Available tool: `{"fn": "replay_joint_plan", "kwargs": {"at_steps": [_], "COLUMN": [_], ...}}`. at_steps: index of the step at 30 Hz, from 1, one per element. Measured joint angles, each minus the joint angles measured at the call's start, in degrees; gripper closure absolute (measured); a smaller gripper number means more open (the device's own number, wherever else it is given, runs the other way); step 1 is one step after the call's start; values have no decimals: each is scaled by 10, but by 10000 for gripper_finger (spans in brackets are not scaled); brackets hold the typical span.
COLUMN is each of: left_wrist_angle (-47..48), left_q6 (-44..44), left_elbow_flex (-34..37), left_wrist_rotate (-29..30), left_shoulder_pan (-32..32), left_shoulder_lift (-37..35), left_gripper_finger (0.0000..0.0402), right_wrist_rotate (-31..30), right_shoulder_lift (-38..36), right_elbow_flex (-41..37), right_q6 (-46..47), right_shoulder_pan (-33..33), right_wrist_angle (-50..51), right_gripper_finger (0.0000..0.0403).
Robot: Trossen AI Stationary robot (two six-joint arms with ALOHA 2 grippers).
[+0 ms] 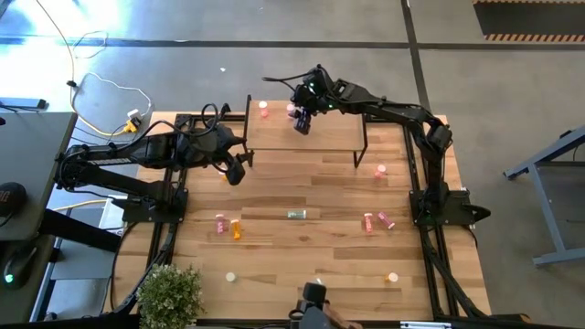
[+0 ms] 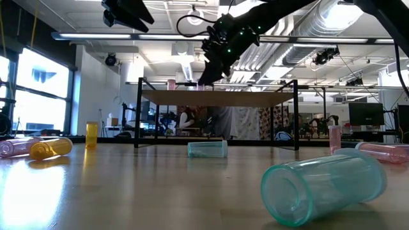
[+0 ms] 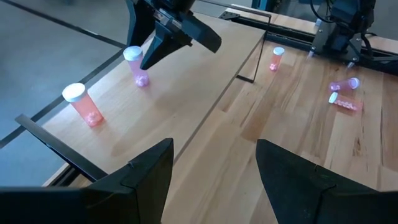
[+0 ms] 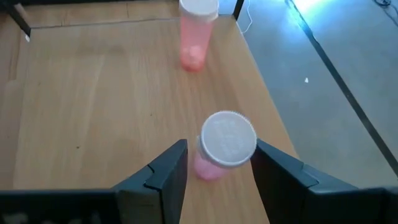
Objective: Pick and place medicine bottles onto shelf by color
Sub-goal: Put the middle violet pill bottle on the shelf, then put the bottom left blue pill bottle on the shelf
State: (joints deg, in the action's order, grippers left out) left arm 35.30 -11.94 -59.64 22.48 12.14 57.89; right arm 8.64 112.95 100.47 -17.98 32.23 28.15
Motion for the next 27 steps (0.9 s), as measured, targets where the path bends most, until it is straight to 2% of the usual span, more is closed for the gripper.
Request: {"fn": "replay_joint_plan", "kwargs": {"at_steps": [5, 8, 12, 20, 27], "left_wrist_angle": [15, 19, 27, 63, 97], "left_q6": [0, 1, 2, 10, 37], "left_elbow_flex": [0, 0, 0, 0, 0], "left_wrist_rotate": [-19, -32, -53, -138, -187], "left_shoulder_pan": [0, -1, -2, -4, -55], "left_shoulder_lift": [0, 0, 0, 0, 0], "left_gripper_finger": [183, 183, 183, 183, 183], "right_wrist_rotate": [-2, -29, -35, -47, -47], "right_shoulder_lift": [-2, -13, -35, -85, -138], "right_elbow_flex": [0, 0, 0, 1, 1], "right_q6": [16, 17, 30, 79, 137], "right_shoulder_pan": [-1, -1, -1, -18, -62], "right_wrist_angle": [2, 2, 13, 71, 143], "right_gripper_finger": [238, 238, 237, 237, 237]}}
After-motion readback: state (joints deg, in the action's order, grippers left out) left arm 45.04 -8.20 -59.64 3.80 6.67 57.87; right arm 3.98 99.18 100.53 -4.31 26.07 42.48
